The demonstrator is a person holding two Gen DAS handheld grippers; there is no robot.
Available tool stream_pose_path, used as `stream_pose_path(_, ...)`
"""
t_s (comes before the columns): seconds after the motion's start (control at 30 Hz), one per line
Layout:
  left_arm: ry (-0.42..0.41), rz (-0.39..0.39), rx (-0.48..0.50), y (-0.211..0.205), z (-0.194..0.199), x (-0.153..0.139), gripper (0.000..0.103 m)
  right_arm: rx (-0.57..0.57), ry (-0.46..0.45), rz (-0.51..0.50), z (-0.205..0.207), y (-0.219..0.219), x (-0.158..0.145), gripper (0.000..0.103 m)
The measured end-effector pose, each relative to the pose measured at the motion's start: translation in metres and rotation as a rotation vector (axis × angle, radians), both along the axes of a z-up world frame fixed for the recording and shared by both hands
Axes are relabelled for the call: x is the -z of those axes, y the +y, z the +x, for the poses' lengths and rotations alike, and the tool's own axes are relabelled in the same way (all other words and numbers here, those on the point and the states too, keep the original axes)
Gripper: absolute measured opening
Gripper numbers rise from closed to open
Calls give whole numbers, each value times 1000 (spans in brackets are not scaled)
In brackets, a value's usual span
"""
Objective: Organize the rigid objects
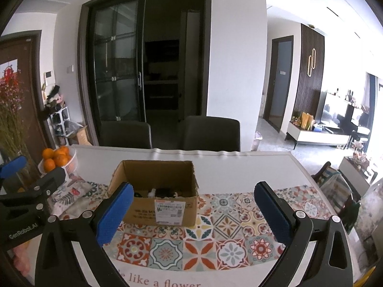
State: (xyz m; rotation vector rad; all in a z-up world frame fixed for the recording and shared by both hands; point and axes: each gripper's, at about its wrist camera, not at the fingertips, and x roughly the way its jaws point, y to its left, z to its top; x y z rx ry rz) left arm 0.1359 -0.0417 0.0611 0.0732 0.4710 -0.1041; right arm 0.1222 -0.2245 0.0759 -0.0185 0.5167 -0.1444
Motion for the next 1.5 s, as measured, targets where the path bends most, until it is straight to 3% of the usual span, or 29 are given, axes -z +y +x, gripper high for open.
stream_pose_path(0.43,-29,2,8,-1,-4,-7,103,-2,-13,7,-2,-1,-7,101)
stream_pose_path(1.5,-11,-15,21,0,-1,-2,103,-3,-14,9,-4,1,-11,101)
